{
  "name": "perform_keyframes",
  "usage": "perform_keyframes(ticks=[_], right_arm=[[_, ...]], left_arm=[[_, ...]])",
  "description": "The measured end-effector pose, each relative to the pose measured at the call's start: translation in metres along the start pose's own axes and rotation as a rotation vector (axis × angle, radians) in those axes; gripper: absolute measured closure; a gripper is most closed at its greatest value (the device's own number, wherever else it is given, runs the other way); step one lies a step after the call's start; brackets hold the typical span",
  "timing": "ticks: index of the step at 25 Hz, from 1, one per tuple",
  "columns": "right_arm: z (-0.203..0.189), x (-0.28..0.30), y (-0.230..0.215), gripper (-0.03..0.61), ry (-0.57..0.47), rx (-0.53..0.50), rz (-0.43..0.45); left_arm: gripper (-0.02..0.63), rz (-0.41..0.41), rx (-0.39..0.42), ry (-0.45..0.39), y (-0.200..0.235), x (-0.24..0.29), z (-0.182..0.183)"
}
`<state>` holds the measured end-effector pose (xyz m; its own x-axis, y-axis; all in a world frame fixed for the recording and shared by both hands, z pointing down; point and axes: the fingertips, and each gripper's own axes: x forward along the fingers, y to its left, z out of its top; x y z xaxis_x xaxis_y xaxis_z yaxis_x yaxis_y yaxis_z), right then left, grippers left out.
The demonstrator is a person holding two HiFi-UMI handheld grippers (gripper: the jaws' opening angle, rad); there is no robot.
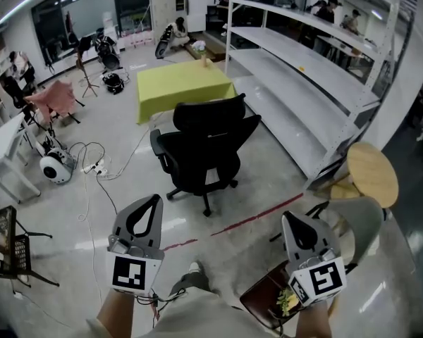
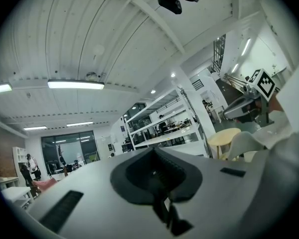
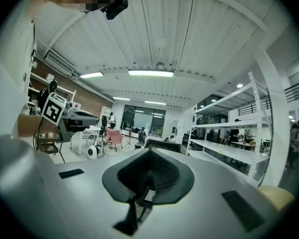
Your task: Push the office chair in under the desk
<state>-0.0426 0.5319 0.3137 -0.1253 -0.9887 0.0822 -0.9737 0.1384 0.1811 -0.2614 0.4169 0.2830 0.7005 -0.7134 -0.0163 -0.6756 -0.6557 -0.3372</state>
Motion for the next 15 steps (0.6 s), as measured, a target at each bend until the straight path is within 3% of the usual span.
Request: perform_keyframes(ticks=[15], right_arm=[[-0.032, 0.069, -0.033, 0.572, 0.081, -0.021, 0.026]], left_arm=[[0.606, -0.035, 0.048, 0.025, 0.004, 0.069, -0.028]])
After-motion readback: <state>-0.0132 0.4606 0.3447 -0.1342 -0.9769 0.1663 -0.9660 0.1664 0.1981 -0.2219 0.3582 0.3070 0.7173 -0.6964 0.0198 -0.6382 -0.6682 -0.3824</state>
